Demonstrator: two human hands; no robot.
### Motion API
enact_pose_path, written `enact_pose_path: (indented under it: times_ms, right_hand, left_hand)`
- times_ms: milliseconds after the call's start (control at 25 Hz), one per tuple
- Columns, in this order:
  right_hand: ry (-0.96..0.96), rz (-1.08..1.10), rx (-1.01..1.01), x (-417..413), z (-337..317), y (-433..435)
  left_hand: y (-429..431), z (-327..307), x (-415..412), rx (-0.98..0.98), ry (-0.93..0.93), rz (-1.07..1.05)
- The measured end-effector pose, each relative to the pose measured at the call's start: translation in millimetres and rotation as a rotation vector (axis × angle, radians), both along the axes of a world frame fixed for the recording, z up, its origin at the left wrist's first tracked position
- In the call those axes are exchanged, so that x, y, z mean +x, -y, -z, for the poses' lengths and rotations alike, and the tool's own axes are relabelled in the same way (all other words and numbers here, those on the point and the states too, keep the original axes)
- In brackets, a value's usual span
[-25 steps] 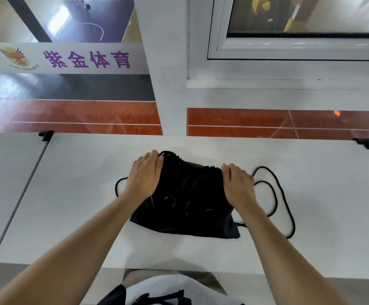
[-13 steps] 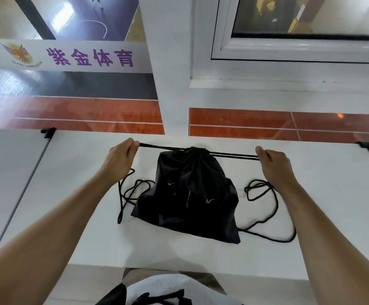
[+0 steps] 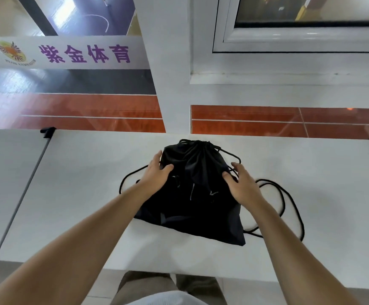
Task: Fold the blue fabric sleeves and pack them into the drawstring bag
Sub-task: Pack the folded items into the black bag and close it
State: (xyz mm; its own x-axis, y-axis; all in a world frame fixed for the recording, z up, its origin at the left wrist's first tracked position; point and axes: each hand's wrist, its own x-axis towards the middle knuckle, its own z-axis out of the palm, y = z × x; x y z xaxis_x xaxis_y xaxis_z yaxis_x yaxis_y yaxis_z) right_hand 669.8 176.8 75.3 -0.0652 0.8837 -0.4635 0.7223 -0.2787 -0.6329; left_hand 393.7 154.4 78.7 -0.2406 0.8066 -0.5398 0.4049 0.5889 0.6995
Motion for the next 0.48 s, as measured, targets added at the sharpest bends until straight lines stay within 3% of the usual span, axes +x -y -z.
enact_pose_path:
  times_ms: [160, 320, 480]
  right_hand:
    - [-0.174, 0.035, -0.147, -5, 16, 8]
    - [-0.154, 0.041, 0.019, -6, 20, 26]
    - [-0.262, 0.284, 0.144, 14, 0, 56]
  left_hand:
    - [1, 2, 4, 0.009, 0.032, 0.005]
    - [15, -10, 9, 0.132, -0.012, -0.02]
    - [15, -29, 2, 0.198, 0.017, 0.032]
